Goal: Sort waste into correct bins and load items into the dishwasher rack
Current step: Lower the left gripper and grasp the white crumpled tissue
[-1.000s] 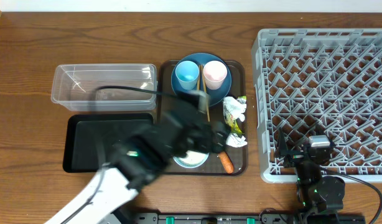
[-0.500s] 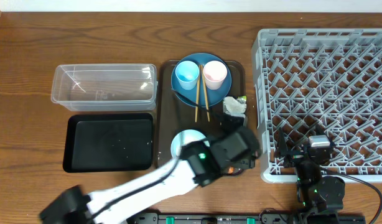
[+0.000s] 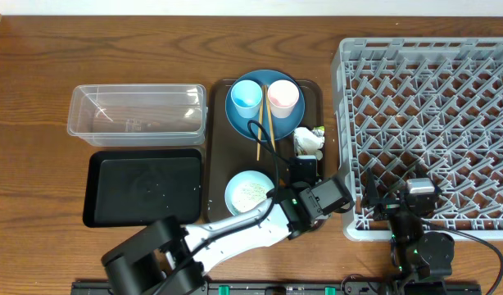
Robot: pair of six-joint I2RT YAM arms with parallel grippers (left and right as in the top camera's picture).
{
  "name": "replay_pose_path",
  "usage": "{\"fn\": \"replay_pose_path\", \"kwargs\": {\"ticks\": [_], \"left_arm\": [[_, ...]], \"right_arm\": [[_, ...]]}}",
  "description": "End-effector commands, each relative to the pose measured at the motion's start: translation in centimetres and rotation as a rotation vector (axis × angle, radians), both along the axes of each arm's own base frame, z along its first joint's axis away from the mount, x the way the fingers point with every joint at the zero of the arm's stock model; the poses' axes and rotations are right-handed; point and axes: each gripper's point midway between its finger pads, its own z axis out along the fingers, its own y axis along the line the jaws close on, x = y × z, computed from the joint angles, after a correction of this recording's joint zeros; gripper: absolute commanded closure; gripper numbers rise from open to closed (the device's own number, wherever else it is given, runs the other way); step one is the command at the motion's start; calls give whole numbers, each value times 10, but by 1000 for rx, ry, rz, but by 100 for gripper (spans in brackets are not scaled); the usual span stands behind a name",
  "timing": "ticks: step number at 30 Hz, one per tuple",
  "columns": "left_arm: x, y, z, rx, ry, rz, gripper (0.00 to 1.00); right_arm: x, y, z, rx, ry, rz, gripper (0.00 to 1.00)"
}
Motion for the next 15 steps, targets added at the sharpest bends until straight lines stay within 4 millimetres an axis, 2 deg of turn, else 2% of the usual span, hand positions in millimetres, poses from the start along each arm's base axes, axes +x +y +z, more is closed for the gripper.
{"fn": "replay_pose_path", "kwargs": {"ticks": [1,15], "left_arm": [[15,1,-5,32,-59,46,30],[40,8,-3,80,-202,101,31]], "right_arm": [[0,-5,-2,-11,5,-20,1],[0,-5,-2,-11,5,-20,1]]}}
